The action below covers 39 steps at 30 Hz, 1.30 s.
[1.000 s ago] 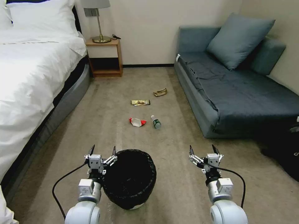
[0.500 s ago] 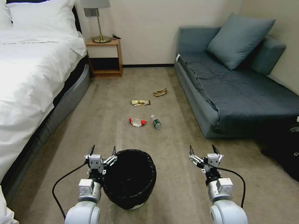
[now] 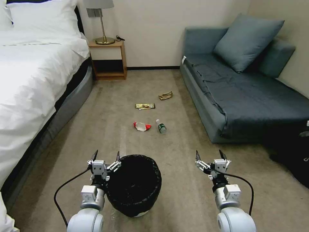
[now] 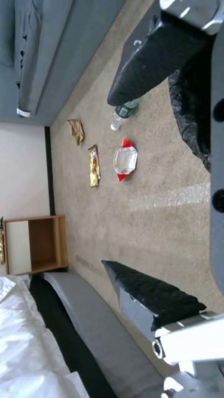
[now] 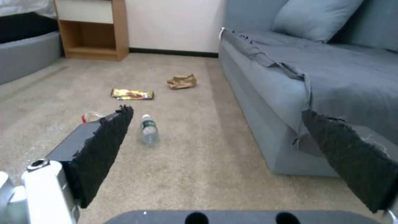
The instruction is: Pick up the trash bin, then pick up the garbage on the floor and place it into the trash bin.
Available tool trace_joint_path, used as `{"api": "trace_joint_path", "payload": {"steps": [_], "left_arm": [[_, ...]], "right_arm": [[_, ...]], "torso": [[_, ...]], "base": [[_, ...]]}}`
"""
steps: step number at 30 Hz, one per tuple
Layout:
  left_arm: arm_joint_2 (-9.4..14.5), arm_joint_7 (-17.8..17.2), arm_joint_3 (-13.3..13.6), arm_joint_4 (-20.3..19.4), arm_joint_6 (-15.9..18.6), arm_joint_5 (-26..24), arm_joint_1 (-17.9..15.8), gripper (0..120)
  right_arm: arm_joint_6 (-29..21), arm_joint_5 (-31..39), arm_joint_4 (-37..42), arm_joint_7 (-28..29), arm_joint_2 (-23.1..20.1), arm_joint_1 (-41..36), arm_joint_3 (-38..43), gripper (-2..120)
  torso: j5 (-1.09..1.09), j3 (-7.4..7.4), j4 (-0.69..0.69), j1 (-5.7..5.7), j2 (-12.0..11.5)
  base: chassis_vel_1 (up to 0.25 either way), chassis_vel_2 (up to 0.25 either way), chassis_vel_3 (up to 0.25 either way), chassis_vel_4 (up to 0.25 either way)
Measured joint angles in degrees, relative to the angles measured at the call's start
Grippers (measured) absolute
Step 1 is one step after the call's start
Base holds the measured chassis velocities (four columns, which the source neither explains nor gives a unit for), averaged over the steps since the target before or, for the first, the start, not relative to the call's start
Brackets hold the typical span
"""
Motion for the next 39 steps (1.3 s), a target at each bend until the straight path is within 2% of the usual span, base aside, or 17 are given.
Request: {"api": "trace_joint_path", "payload": {"steps": [11,15,19,20,21,22,24,25,26,28,31,35,36,39], "left_arm": [[0.0,0.0,0.0,0.0,0.0,0.0,0.0,100],[-0.3,-1.0,0.3,-1.1,0.7,0.2,0.4,100],[-2.9,-8.0,3.3,-10.5,5.7,3.1,3.8,100],[-2.9,-8.0,3.3,-10.5,5.7,3.1,3.8,100],[-3.3,-9.3,3.8,-12.4,6.9,3.1,4.3,100],[-3.1,-10.0,3.6,-13.1,8.1,2.6,4.1,100],[-2.6,-10.1,3.4,-13.1,8.7,1.9,3.4,100],[-2.6,-10.1,3.4,-13.1,8.7,1.9,3.4,100],[-2.4,-10.1,3.0,-12.8,8.9,1.8,3.0,100],[-2.0,-9.7,2.3,-11.4,8.9,1.7,2.0,100],[-1.6,-9.6,1.6,-10.2,9.1,1.1,1.4,100],[-0.3,-11.7,1.0,-9.6,13.1,-1.1,1.2,100],[-0.3,-11.7,1.0,-9.6,13.1,-1.1,1.2,100],[1.8,-15.4,1.2,-11.2,20.4,-6.2,1.1,100]], "right_arm": [[0.0,0.0,0.0,0.0,0.0,0.0,0.0,100],[-0.7,-0.1,2.3,1.7,0.2,-1.1,-0.2,100],[-3.8,-0.4,11.3,8.6,1.0,-5.7,-1.0,100],[-3.8,-0.4,11.3,8.6,1.0,-5.7,-1.0,100],[-4.5,-0.4,13.5,10.3,1.2,-6.8,-1.2,100],[-5.3,-0.5,15.6,11.9,1.4,-7.9,-1.4,100],[-5.9,1.0,17.3,13.5,1.4,-8.3,-1.3,100],[-5.9,1.0,17.3,13.5,1.4,-8.3,-1.3,100],[-6.0,1.6,17.3,13.7,1.4,-7.9,-1.3,100],[-5.9,2.1,17.1,13.8,1.3,-7.3,-1.3,100],[-5.8,2.1,16.3,13.8,1.4,-6.7,-1.4,100],[-5.8,2.2,15.5,13.8,1.5,-5.8,-1.7,100],[-5.8,2.2,15.5,13.8,1.5,-5.8,-1.7,100],[-5.9,2.1,15.2,13.7,1.6,-5.2,-2.1,100]], "torso": [[0.00,0.00,0.00,0.00,0.0],[0.00,0.00,0.00,0.00,0.0],[0.00,0.00,-0.01,0.00,0.0],[0.00,0.00,-0.01,0.00,0.0],[0.00,0.00,0.03,0.00,0.0],[0.05,-0.01,-0.01,0.00,0.0],[-0.06,-0.01,-0.01,0.00,0.0],[-0.06,-0.01,-0.01,0.00,0.0],[0.04,-0.01,-0.01,0.00,0.0],[-0.04,0.00,0.00,0.00,0.0],[0.03,0.00,0.00,0.00,0.0],[0.00,0.00,0.00,0.00,0.0],[0.00,0.00,0.00,0.00,0.0],[0.00,0.00,0.00,0.00,0.0]], "base": [[0.000,0.000,0.000,0.000],[0.000,0.000,0.000,0.000],[0.000,0.000,0.000,0.000],[0.000,0.000,0.000,0.000],[0.000,0.000,0.000,0.000],[0.000,0.000,0.000,0.000],[0.000,0.000,0.000,0.000],[0.000,0.000,0.000,0.000],[0.000,0.000,0.000,0.000],[0.000,0.000,0.000,0.000],[0.000,0.000,0.000,0.000],[0.000,0.000,0.000,0.000],[0.000,0.000,0.000,0.000],[0.000,0.000,0.000,0.000]]}}
